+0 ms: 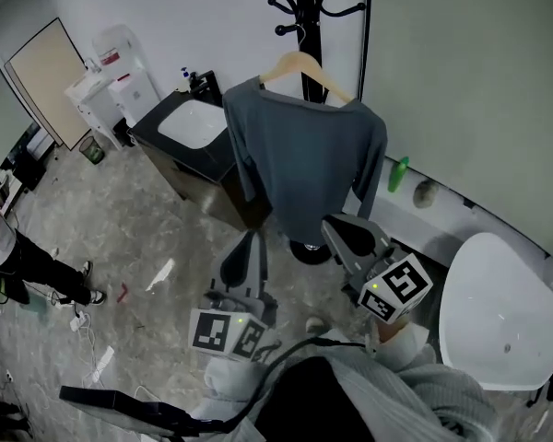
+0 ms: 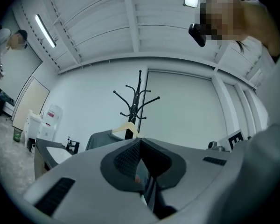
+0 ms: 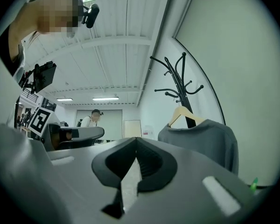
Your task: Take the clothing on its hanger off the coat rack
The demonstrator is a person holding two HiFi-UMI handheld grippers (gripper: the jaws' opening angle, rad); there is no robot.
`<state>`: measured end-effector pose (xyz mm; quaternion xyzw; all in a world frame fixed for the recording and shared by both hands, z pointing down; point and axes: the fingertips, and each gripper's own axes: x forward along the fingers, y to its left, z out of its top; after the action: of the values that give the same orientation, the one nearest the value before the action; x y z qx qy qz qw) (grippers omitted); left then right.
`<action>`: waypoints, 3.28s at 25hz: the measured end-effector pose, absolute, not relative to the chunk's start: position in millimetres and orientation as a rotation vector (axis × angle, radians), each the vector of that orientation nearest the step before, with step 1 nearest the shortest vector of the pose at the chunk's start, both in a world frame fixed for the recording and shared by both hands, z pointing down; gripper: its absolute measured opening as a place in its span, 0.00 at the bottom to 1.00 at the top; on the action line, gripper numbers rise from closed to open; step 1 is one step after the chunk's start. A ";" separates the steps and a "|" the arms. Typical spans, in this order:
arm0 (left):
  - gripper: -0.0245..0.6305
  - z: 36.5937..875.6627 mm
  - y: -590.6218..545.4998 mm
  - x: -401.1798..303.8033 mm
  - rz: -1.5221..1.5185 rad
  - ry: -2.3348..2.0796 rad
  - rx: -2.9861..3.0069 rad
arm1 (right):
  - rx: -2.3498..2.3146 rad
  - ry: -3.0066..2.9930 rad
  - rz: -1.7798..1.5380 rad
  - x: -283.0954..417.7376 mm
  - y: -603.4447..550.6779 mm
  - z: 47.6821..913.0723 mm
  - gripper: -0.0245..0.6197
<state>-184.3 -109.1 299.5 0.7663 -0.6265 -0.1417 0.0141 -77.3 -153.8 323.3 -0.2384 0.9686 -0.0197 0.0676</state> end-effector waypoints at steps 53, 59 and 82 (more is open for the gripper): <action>0.41 260.0 -508.5 -242.1 0.711 -0.579 3.316 | -0.637 3.560 0.319 -93.6 -495.4 288.2 0.37; 0.40 292.5 -523.9 -222.8 0.907 -0.337 3.275 | -0.248 3.622 0.127 -117.3 -493.3 300.1 0.37; 0.12 271.2 -493.2 -220.7 0.949 -0.270 3.284 | -0.504 3.680 0.369 -126.9 -469.9 286.1 0.06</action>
<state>-220.7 -493.2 271.2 0.9479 -0.0779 0.2737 -0.1433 -126.9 -469.9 286.1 -0.1290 0.9431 0.0945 -0.2914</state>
